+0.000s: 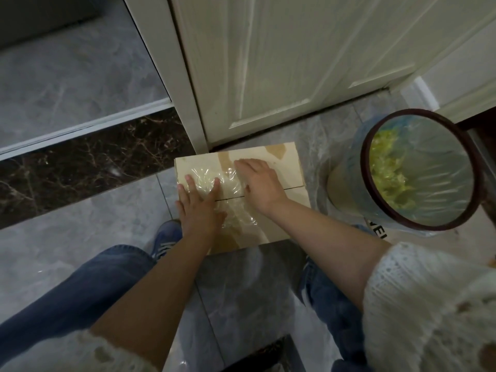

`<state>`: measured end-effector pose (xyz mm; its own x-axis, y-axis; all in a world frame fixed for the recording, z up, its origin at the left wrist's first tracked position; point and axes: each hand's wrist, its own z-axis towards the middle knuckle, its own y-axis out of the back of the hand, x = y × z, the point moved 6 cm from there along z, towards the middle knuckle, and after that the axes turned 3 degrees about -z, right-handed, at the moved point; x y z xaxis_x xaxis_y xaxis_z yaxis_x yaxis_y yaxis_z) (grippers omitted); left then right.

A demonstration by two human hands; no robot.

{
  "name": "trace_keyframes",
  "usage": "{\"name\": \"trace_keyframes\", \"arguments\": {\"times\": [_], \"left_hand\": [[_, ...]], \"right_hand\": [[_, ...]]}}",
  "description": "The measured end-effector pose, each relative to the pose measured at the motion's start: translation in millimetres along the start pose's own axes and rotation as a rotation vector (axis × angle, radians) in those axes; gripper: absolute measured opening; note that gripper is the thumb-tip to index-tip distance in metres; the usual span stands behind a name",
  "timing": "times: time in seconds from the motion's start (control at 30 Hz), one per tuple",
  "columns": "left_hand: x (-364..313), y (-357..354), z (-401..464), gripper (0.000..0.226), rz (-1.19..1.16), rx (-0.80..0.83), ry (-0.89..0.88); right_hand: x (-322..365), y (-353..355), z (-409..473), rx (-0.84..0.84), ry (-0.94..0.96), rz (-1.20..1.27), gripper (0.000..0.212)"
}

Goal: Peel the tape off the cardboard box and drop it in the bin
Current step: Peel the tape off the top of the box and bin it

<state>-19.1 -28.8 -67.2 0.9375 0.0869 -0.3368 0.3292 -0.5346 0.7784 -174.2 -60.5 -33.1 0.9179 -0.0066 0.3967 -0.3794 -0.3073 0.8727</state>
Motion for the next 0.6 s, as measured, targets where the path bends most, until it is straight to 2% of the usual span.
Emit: {"name": "trace_keyframes", "arguments": {"times": [0.27, 0.6], "left_hand": [[2.3, -4.3, 2.2, 0.085, 0.031, 0.006, -0.001], [1.6, -1.5, 1.2, 0.085, 0.027, 0.030, 0.011]], "right_hand": [[11.0, -7.8, -0.8, 0.136, 0.145, -0.213, 0.072], [9.7, -11.6, -20.0, 0.177, 0.164, -0.177, 0.061]]}}
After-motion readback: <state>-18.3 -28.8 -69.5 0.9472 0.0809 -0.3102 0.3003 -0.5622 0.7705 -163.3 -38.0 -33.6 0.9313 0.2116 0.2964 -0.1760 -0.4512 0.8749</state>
